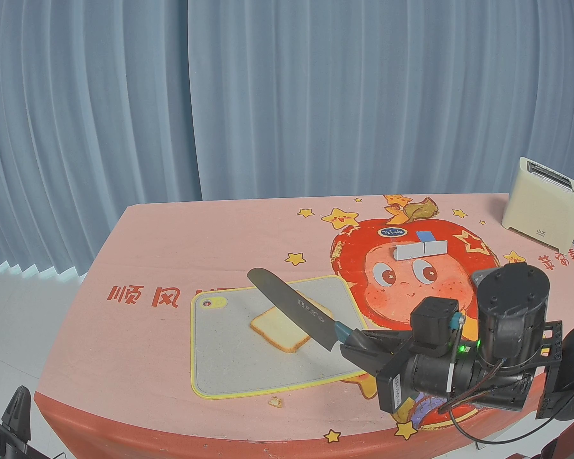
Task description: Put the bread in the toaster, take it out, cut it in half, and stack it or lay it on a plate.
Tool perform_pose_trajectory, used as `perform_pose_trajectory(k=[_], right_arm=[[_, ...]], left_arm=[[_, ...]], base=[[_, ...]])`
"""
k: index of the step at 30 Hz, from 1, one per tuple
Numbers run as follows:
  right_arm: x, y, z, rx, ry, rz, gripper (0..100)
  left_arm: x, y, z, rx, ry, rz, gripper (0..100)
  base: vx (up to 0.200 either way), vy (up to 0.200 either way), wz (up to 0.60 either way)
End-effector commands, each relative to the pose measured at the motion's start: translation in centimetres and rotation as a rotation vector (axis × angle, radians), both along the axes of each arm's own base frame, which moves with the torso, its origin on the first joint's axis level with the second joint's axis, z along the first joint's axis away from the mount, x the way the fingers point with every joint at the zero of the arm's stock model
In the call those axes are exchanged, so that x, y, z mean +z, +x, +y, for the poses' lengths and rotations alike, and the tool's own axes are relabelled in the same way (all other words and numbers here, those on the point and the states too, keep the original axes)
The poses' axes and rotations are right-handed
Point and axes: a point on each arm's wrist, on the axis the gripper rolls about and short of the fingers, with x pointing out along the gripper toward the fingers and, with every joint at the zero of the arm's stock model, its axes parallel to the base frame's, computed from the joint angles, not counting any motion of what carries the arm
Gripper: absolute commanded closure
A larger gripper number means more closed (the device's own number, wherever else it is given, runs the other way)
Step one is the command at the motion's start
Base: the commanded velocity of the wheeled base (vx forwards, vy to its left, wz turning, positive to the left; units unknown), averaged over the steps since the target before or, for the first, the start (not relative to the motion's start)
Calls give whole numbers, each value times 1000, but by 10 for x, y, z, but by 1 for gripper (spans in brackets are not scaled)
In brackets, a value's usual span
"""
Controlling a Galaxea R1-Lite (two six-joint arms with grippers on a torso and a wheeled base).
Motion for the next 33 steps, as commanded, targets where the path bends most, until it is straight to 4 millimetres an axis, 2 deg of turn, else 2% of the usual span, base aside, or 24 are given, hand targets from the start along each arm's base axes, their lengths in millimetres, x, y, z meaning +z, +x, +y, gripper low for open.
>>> perform_pose_trajectory(k=[1,2,3,4,8,12,18,24,27,33], right_arm=[[0,0,0,-2,0,0,100],[-1,0,0,1,-2,2,100],[-1,0,0,1,-2,2,100],[0,-1,0,3,-1,1,100],[-3,0,1,0,-10,7,100],[-2,0,0,0,-4,3,100],[-4,1,0,-4,-13,8,100],[-4,0,0,-2,-13,10,100],[-4,0,0,-1,-14,9,100],[-4,1,-1,-6,-14,9,100]], left_arm=[[1,1,0,2,-14,-37,100],[15,-1,0,3,-32,-179,100],[15,-1,0,3,-32,-179,100],[25,-3,0,4,-32,-277,100],[18,-2,0,3,-31,-212,100],[19,-2,0,-4,-26,-224,100],[42,-2,0,-13,-29,-246,100],[46,9,-2,-108,21,-157,100],[56,12,-4,-185,25,-129,100],[67,21,-5,-203,34,-78,100]], base=[[0,0,0],[0,0,0],[0,0,0],[0,0,0],[0,0,0],[0,0,0],[0,0,0],[0,0,0],[0,0,0],[0,0,0]])
